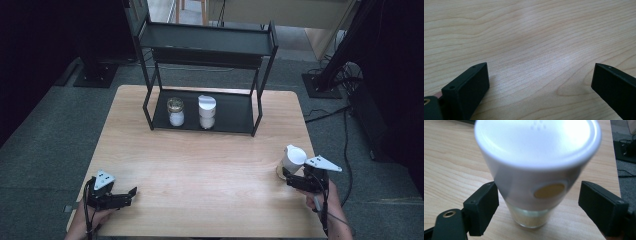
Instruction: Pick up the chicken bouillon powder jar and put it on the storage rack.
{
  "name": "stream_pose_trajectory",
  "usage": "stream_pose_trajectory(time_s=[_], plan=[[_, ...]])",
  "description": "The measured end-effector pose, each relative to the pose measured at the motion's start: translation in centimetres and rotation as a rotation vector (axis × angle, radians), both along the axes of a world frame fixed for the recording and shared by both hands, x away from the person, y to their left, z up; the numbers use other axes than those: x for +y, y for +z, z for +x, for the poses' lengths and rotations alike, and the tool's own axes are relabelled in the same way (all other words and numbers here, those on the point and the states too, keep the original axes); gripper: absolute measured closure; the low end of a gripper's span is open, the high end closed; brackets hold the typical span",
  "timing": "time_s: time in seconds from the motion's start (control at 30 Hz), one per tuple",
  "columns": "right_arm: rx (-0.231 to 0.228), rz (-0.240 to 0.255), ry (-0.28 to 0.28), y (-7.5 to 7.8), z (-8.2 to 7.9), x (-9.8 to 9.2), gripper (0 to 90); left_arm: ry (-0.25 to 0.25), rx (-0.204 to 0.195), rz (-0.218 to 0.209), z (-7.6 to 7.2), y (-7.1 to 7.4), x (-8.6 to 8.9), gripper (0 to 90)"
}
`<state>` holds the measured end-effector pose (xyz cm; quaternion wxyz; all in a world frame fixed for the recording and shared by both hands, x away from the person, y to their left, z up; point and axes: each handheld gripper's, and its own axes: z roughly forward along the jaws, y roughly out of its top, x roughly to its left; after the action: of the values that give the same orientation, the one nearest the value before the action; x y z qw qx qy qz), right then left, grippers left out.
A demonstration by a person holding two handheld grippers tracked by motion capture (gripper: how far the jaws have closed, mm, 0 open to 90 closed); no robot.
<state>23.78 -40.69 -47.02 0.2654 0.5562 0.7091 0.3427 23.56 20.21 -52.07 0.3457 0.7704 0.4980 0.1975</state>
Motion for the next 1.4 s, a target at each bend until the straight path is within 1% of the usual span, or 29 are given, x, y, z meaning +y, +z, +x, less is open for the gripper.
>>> stream_pose_trajectory(time_s=[0.23,0.33,0.5,0.73,0.77,1.07,1.17,1.4], plan=[[-0.009,0.000,0.004,0.6,0.6,0.2,18.8,-0.001,0.000,0.000,0.0,0.0,0.0,1.7],[-0.008,0.022,0.011,0.9,0.8,0.2,19.8,-0.001,0.000,0.000,0.0,0.0,0.0,1.7],[0.002,0.008,0.013,1.2,1.2,0.3,22.2,-0.001,0.000,0.000,0.0,0.0,0.0,1.7],[0.016,0.003,0.032,1.3,1.5,0.6,28.6,-0.001,0.000,-0.001,0.0,0.0,0.0,1.6],[0.018,-0.002,0.028,1.2,1.6,0.6,29.3,-0.001,0.000,0.000,0.0,0.0,0.0,1.7],[0.030,-0.019,0.024,1.4,1.7,0.9,30.1,-0.001,-0.001,-0.003,0.0,0.0,0.0,1.7],[0.035,-0.013,0.020,1.5,1.8,1.0,30.2,-0.001,-0.001,-0.002,0.0,0.0,-0.1,1.7],[0.036,-0.018,0.047,1.5,1.9,1.8,30.3,-0.001,-0.001,-0.004,0.0,0.0,0.0,1.7]])
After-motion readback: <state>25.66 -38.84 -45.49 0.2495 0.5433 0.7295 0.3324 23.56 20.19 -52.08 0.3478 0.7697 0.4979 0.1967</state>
